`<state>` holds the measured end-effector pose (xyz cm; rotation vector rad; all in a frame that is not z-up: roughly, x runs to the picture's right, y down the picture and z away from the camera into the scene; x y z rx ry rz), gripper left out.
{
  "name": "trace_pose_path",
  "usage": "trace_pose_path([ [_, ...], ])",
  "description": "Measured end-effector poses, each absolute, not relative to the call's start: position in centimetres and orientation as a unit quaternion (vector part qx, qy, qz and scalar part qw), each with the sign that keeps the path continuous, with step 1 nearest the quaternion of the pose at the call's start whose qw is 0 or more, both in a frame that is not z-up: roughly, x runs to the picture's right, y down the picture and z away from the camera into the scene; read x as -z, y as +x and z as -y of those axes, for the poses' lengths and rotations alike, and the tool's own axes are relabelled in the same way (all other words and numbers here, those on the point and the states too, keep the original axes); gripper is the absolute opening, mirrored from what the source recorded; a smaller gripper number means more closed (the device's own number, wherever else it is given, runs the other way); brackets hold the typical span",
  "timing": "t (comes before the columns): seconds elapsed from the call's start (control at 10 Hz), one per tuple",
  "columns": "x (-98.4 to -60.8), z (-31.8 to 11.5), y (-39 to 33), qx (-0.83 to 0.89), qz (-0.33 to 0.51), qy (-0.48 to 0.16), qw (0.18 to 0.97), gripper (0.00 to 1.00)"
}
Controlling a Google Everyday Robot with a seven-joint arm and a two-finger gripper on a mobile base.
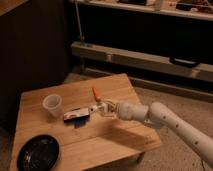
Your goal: Stand the bottle upright
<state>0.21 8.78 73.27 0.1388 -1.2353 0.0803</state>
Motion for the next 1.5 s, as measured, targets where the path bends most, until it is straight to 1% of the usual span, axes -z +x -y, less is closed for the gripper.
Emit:
trace_pose_path([
  [0.6, -73.4, -8.8, 0.0, -0.032, 0.575, 0.063, 0.815, 0.0],
  [0.8, -74.1, -9.0, 0.1, -0.05, 0.6, 0.037, 0.798, 0.0],
  [1.0, -75.6, -9.0, 0.5, -0.134, 0.67, -0.01, 0.73, 0.0],
  [1.1, -76.1, -8.4, 1.2, -0.204, 0.716, -0.033, 0.666, 0.0],
  [1.3, -76.6, -7.8, 2.3, -0.278, 0.746, -0.056, 0.603, 0.0],
  [1.5, -76.7, -7.2, 3.3, -0.292, 0.741, -0.052, 0.603, 0.0],
])
